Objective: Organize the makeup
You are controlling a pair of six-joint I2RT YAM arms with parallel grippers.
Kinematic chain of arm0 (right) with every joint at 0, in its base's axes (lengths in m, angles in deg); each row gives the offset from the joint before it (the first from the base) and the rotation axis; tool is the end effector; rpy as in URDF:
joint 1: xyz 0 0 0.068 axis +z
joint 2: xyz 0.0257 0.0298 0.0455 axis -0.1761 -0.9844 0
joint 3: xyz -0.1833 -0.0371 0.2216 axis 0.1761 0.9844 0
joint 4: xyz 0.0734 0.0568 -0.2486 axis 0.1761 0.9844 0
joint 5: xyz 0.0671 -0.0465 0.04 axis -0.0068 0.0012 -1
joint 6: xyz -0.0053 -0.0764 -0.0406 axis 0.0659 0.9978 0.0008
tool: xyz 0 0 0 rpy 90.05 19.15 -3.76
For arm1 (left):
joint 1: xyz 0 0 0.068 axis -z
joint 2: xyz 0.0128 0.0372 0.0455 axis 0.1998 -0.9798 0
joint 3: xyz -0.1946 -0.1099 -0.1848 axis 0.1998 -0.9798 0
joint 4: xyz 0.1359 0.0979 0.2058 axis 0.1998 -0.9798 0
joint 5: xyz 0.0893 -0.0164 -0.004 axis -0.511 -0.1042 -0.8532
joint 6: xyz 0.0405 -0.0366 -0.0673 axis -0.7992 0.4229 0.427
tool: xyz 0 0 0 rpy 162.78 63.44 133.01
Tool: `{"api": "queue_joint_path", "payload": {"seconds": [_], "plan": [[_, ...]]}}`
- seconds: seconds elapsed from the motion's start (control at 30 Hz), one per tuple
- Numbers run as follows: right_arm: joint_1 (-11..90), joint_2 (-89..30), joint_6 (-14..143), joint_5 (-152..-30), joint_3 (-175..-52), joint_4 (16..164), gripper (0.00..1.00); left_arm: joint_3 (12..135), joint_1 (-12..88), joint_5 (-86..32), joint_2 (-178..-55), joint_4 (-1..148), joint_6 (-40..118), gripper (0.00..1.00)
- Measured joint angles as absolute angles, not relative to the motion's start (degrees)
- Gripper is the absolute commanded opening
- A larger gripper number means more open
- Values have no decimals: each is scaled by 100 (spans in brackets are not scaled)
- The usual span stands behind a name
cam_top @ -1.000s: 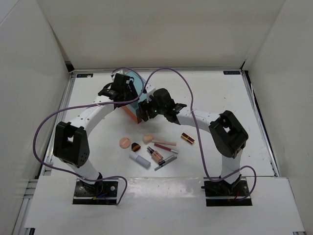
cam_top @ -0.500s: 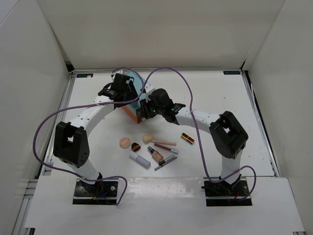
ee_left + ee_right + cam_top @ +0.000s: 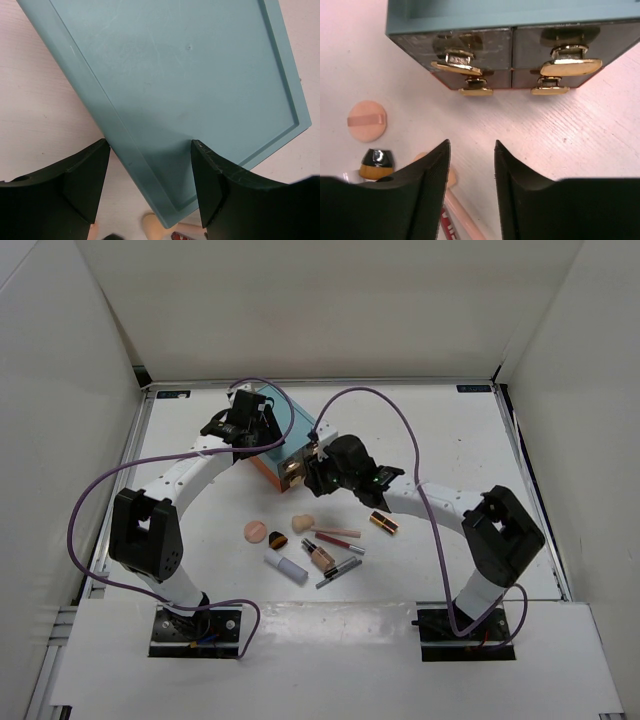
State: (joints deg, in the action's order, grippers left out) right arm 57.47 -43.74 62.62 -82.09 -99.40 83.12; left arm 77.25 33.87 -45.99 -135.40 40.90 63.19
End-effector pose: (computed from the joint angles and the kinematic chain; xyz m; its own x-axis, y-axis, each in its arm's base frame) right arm 0.2870 0.3082 0.2346 -0.4209 -0.2355 -0.8760 -0.6632 0.7388 0.1201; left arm 0.3713 -0.1369 0.2612 -0.7152 -0.3215 -0.6206 -0.1933 0.9443 -0.2664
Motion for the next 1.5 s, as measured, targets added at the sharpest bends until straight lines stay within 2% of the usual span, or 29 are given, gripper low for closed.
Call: {"api": "queue_joint_path", "payload": {"seconds": [0.1, 0.27, 0.6, 0.8, 0.93, 0.97, 1.07, 1.5], "plan": [[5767, -4358, 6284, -8227, -9977, 8262, 66, 7725, 3387, -4599, -13540, 4090, 6321, 75], [5778, -4802, 6404, -8233, -10622, 8286, 73, 7725, 3387, -4599, -13540, 4090, 6321, 75], [5791, -5475, 6480, -8222, -11420, 8367, 74, 7725, 3387, -4599, -13540, 4094, 6326, 75], [5791, -5700, 6391, -8181, -11577, 8531, 71, 7725, 3387, -4599, -13540, 4094, 6330, 75], [5796, -5849, 6310, -8074, -11645, 8570, 60, 7725, 3387, -4599, -13540, 4094, 6334, 75], [5796, -5858, 6266, -8076, -11645, 8564, 54, 7725, 3387, -4599, -13540, 4096, 6334, 75], [5850, -5860, 6220, -8045, -11645, 8518, 45, 7716, 3387, -4595, -13540, 4111, 6337, 75], [5920, -5349, 5980, -7785, -10709, 7751, 41, 7659, 3398, -4551, -13520, 4184, 6365, 75]]}}
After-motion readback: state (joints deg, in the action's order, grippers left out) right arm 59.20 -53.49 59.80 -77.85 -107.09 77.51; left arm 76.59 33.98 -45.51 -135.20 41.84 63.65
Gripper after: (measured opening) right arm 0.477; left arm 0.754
